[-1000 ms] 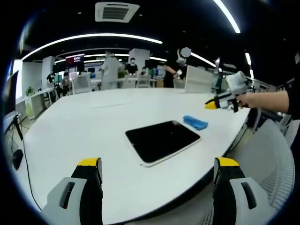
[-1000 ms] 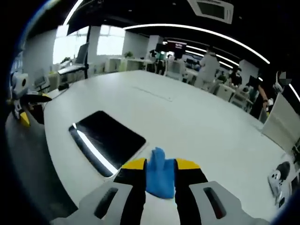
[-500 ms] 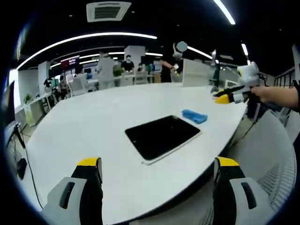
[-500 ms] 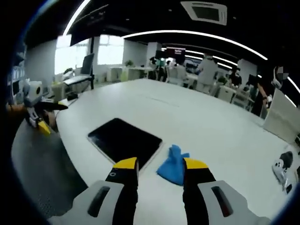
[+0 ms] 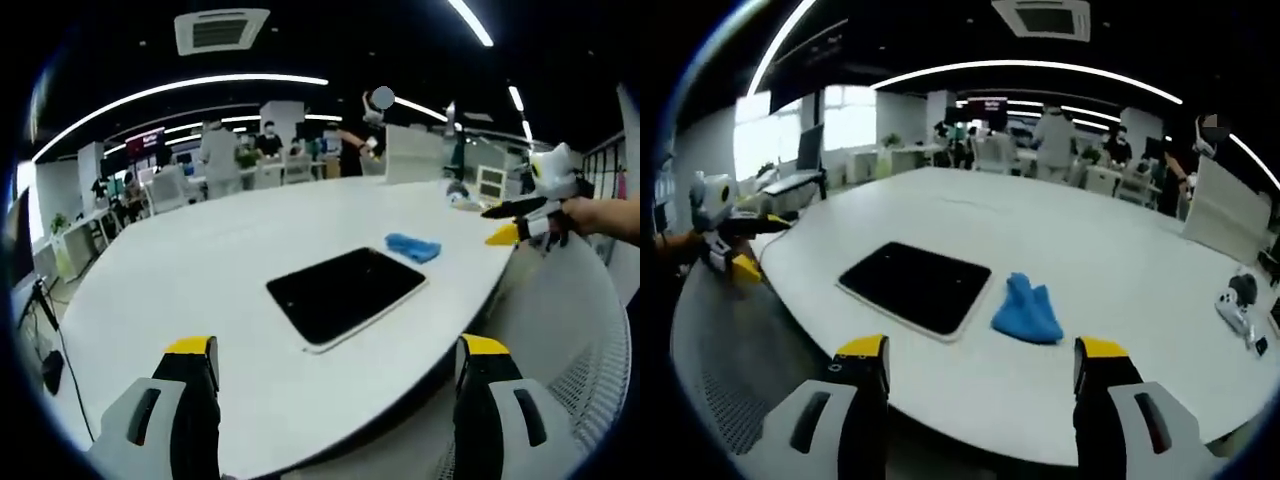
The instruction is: Wipe the mirror surface with the cleaning cloth until all visible marks leave the cleaned area.
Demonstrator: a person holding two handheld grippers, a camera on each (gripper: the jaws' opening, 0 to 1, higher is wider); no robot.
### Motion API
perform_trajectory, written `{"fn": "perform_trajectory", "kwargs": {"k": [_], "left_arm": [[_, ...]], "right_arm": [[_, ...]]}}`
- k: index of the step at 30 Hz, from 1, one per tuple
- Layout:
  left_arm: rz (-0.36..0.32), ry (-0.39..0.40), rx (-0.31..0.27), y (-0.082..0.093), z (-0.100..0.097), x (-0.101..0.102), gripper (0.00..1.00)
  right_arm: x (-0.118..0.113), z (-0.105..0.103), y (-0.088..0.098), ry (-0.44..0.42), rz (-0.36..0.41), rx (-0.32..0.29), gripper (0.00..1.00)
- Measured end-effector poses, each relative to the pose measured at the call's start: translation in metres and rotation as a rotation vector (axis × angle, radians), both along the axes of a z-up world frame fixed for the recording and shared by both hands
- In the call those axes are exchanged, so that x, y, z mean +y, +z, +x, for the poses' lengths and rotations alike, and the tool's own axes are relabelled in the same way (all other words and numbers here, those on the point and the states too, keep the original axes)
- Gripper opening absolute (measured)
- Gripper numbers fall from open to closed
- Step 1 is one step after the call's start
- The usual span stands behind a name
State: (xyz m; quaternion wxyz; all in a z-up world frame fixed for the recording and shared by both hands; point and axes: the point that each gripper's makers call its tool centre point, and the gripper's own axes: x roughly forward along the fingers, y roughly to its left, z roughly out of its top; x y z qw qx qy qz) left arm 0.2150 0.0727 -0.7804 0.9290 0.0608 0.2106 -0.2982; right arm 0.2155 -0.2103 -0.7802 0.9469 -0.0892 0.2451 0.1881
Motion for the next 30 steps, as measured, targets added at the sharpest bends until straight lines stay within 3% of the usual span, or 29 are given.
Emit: {"fn": "perform_trajectory", "kwargs": {"k": [5, 11, 12, 14, 19, 23, 30], "left_arm": [[-0.011, -0.008, -0.015, 0.003, -0.001, -0.002, 0.99], [-0.008, -0.018, -0.019, 0.003, -0.001, -0.003, 0.99], [-0.003, -0.019, -0.017, 0.003, 0.000, -0.003, 0.99], [0.010, -0.023, -0.008, 0.002, 0.000, -0.004, 0.99], [0.016, -0.018, 0.010, 0.000, -0.001, -0.005, 0.99], [0.051, -0.042, -0.044, 0.006, -0.001, -0.015, 0.99], [0.066, -0.044, -0.021, -0.002, -0.001, -0.012, 0.99]], "right_arm": [[0.002, -0.006, -0.011, -0.011, 0.006, 0.043, 0.79], [-0.006, -0.009, -0.012, -0.053, -0.006, 0.017, 0.81], [-0.013, -0.009, -0.013, -0.063, -0.085, 0.008, 0.81], [-0.009, -0.007, -0.008, -0.014, -0.149, -0.039, 0.80], [-0.007, -0.008, -0.011, -0.023, -0.108, -0.020, 0.80], [-0.008, -0.007, -0.011, -0.036, -0.087, -0.021, 0.80], [-0.013, -0.005, -0.019, -0.040, -0.043, 0.009, 0.80]]}}
